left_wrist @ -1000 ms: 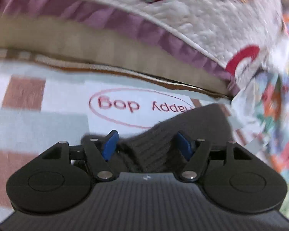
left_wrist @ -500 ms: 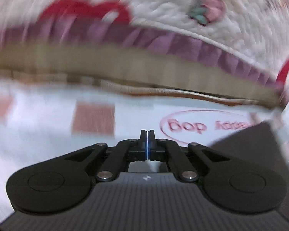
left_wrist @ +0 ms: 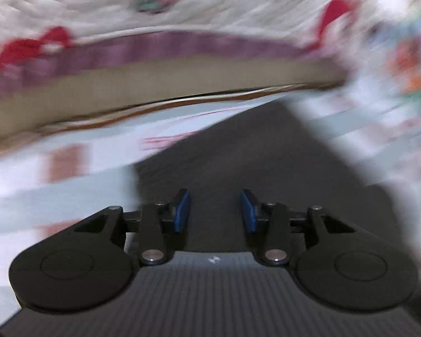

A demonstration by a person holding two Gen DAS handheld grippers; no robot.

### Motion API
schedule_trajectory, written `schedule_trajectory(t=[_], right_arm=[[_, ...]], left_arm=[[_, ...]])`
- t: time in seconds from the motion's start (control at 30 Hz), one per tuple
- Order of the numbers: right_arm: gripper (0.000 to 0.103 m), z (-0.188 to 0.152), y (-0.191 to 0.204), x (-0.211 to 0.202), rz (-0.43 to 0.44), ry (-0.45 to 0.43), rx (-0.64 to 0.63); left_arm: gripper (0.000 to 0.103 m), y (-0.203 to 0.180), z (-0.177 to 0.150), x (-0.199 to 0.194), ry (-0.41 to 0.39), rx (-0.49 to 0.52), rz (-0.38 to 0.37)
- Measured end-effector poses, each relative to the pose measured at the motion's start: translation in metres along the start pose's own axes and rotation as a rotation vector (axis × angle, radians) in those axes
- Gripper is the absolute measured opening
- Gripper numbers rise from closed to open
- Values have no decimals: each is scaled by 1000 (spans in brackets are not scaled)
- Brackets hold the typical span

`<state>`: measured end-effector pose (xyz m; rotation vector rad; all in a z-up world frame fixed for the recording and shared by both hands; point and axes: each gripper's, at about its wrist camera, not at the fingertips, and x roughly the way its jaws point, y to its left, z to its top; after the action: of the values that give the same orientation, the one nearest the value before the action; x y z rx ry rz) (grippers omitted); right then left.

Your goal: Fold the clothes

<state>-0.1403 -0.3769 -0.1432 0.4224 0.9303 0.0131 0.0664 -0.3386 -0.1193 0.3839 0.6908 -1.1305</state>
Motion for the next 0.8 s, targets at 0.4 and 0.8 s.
schedule_trajectory(t=[0.4, 0.8], right_arm=[[66, 48, -66, -88, -298, -236, 210], [67, -4, -179, -53, -70, -219, 699]], left_arm=[[45, 78, -31, -36, 88, -431, -103], [53, 64, -64, -40, 259, -615, -374]])
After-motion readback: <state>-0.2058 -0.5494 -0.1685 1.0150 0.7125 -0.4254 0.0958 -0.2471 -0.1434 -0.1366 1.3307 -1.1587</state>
